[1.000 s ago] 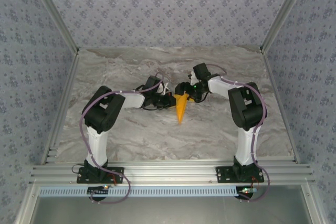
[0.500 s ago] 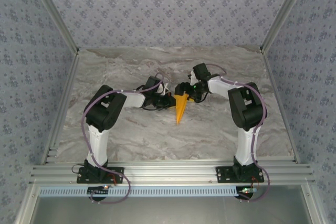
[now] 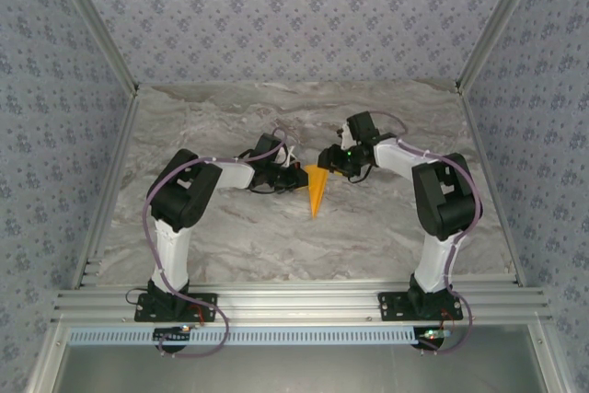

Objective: Fold a paper plane with a square sheet of paper (fold left side to right side)
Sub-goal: Fold the wing for the fifth time at the center of the table.

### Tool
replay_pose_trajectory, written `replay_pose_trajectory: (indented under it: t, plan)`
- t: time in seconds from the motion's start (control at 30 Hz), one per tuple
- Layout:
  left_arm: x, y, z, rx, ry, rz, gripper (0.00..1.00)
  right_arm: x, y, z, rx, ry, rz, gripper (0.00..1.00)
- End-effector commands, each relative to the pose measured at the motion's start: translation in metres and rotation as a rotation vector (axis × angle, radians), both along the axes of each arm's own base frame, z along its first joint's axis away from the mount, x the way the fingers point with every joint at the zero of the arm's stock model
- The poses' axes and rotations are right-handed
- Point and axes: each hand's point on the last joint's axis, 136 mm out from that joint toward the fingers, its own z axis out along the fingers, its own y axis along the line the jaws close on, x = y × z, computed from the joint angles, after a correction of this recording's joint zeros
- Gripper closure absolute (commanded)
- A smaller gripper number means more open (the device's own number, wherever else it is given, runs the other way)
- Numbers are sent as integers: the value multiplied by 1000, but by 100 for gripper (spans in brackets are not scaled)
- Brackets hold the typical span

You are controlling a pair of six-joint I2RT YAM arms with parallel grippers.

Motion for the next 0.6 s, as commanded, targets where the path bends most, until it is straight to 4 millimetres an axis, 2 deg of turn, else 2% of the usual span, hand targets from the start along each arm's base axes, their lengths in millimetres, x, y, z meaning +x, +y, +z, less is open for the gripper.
replay_pose_trajectory:
  t: [0.0,0.03,0.17,0.3,0.37,0.4,0.57]
  plan:
    - [-4,10,-25,60,31,5,100,-11,9,0,48,10,28,66]
    - [-4,9,-24,60,28,6,100,-12,9,-1,44,11,28,70]
    - [-4,9,-24,63,27,4,100,-12,18,-4,44,20,49,76]
    - [-4,9,-24,66,27,4,100,-10,22,-5,24,13,62,77]
    - [-5,9,-24,67,27,0,100,-13,19,-12,-5,27,62,77]
    - [-4,9,-24,67,25,0,100,-6,21,-6,-8,9,65,77]
    - [-4,9,-24,74,26,-1,100,-6,22,-19,-31,37,75,77]
